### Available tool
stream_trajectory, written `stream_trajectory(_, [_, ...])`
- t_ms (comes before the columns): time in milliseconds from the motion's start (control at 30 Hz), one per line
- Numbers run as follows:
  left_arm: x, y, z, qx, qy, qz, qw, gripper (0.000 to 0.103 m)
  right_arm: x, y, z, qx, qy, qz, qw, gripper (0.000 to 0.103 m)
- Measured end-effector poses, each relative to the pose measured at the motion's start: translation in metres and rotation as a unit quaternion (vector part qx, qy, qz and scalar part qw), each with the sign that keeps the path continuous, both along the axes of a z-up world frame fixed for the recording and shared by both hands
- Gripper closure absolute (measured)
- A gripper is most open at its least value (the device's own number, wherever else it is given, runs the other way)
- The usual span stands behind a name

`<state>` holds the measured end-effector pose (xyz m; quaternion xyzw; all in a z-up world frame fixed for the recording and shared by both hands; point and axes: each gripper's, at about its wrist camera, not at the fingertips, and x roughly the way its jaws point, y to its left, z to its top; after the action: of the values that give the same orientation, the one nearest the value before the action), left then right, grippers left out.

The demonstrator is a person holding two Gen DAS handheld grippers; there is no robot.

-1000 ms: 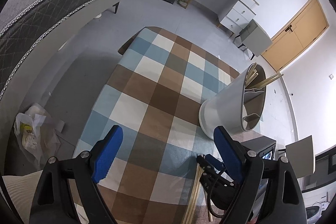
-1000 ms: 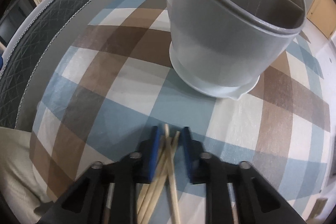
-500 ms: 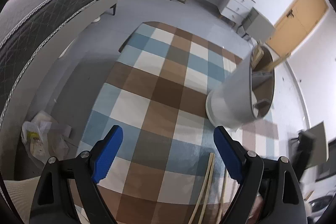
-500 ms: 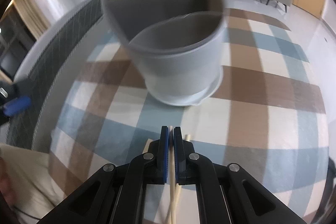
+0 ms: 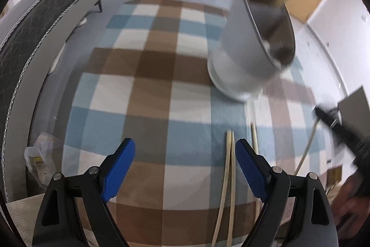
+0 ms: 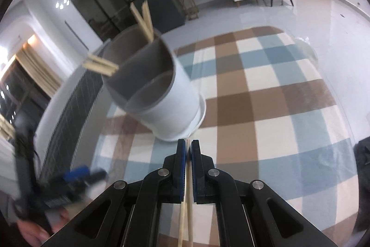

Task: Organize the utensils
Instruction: 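Lower the left tool and close on a chopstick while the right tool holds its chopstick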

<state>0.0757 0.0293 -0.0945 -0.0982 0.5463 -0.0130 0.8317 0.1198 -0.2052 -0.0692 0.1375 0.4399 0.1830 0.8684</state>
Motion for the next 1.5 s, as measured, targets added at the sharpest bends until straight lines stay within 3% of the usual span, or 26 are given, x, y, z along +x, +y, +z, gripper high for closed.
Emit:
stream_trajectory(133, [-0.007,-0.011,-0.014,-0.007,0.031,-0.017,0.9994,0.018,-0.004,-0.015,0.012,0.029,-0.016,-0.017,0.999,0.099])
stream_trajectory(600, [-0.029,-0.046,-0.051,0.066,0.101,-0.069,0.9902,0.018,-0.008,-0.033,0.026,0.069,-0.040,-0.030,0.996,0.099])
stream_trajectory(700, [-0.031,-0.051,-0.054,0.090,0.106,-0.077,0.9872,0.018,-0.009,-0.033,0.027,0.071,-0.042,-0.030,0.996,0.099])
stream_trajectory(1167, [0.002,-0.068,-0.048,0.112,0.092,-0.098,0.9846,0.021,-0.011,-0.039,0.027,0.073,-0.039,-0.041,0.996,0.099])
stream_trajectory(1367, [0.024,-0.086,-0.042,0.121,0.088,-0.125,0.9808,0.058,-0.008,-0.041,0.024,0.072,-0.034,-0.046,0.996,0.099])
stream_trajectory(1433, [0.028,-0.092,-0.040,0.122,0.089,-0.139,0.9788,0.085,-0.006,-0.041,0.024,0.072,-0.032,-0.048,0.996,0.099])
stream_trajectory(1500, [0.031,-0.099,-0.041,0.120,0.092,-0.151,0.9770,0.099,-0.004,-0.040,0.023,0.070,-0.031,-0.049,0.996,0.099])
